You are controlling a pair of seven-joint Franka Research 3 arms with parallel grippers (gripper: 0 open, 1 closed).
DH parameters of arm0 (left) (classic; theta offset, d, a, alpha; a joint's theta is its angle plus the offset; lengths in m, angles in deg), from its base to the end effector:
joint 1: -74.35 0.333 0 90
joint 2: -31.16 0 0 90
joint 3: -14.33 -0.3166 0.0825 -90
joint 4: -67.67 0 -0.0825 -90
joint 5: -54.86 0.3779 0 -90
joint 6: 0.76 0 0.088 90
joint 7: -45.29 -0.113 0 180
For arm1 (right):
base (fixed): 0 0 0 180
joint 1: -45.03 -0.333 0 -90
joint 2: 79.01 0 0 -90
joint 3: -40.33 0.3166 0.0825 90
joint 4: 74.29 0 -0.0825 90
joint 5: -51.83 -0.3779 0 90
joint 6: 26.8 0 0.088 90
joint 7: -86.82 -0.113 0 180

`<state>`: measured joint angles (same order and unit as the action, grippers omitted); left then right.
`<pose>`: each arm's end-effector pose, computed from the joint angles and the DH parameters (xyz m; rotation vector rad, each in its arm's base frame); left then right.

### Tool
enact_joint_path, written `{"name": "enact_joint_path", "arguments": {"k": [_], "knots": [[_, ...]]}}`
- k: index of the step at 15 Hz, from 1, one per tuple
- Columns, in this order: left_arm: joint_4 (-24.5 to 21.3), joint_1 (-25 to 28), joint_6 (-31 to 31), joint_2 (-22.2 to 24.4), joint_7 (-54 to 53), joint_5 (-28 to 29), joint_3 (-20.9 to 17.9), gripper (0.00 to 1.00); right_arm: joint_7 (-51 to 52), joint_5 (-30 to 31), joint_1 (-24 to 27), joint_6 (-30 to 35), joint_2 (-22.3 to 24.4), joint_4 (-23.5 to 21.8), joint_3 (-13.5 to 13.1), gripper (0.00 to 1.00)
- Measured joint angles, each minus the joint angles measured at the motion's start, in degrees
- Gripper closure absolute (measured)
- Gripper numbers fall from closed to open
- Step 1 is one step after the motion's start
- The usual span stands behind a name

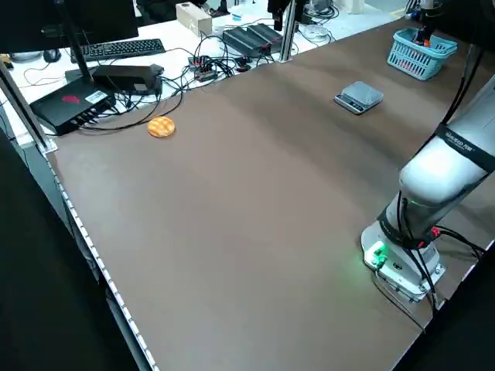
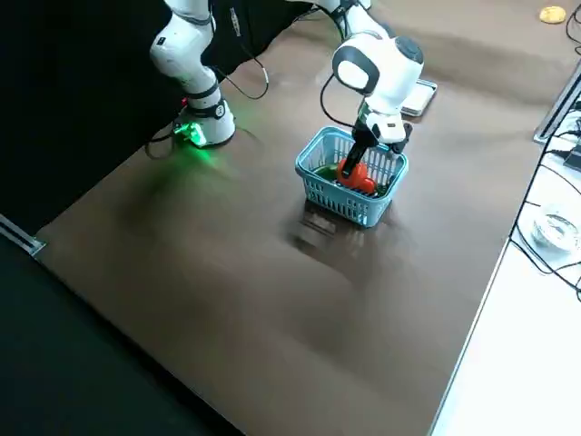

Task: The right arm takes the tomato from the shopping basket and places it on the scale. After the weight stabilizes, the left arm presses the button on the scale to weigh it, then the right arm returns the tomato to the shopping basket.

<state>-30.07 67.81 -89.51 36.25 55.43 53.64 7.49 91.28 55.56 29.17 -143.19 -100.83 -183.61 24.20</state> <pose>0.5157 0.0029 0.6016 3.1010 0.2824 -0.1109 0.5903 -0.0003 0.2869 2.9639 0.1718 -0.3742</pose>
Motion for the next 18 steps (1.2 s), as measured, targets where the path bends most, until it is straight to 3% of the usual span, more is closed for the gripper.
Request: {"name": "enact_joint_path", "arguments": {"k": [10, 12, 18], "knots": [[0.00, -0.01, -0.01, 0.00, 0.00, 0.00, 0.19, 0.00, -0.14, -0.06, 0.02, -0.02, -0.54, 0.01, 0.02, 0.31], [0.00, 0.00, -0.01, 0.00, 0.00, 0.00, 0.19, 0.00, -0.17, -0.07, -0.03, -0.03, -0.53, 0.18, 0.03, 0.21], [0.00, 0.00, -0.01, 0.00, 0.00, 0.00, 0.21, 0.00, -0.23, -0.08, -0.16, -0.08, -0.29, 1.22, 0.04, 0.12]]}}
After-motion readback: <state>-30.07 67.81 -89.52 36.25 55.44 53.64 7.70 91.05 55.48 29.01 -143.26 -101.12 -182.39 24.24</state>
